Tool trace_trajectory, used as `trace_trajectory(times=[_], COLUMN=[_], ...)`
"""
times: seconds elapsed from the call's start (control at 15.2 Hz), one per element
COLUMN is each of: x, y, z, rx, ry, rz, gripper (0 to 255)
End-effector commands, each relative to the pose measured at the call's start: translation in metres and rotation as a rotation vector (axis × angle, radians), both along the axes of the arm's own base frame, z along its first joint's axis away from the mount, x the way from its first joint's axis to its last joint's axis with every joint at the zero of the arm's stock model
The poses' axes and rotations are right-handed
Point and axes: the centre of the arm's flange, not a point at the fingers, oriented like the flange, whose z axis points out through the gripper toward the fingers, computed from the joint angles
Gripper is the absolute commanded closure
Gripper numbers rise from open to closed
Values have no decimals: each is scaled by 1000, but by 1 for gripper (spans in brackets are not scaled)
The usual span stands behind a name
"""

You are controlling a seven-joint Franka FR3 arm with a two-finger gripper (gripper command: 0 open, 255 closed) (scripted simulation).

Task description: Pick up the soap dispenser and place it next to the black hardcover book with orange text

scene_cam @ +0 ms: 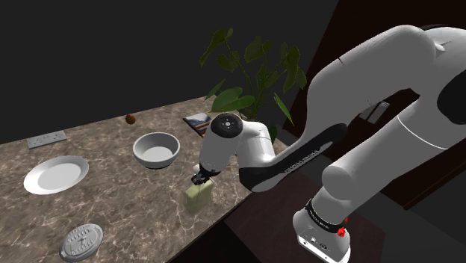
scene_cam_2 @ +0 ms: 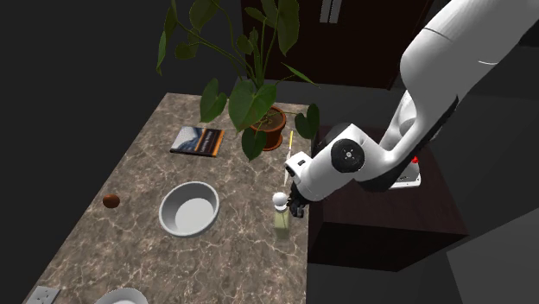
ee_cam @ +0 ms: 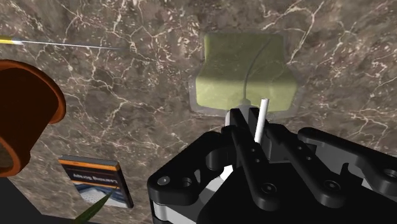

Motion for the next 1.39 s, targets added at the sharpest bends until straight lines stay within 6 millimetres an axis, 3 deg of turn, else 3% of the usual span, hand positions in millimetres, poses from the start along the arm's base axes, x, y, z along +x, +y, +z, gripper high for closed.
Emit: trace_trajectory(times=[0.0, 1.32], x=[0, 0], y=[1, 1], z=[10, 116], rx=[2, 2], ry=[1, 2], rz=[-1, -1], gripper=[255, 255])
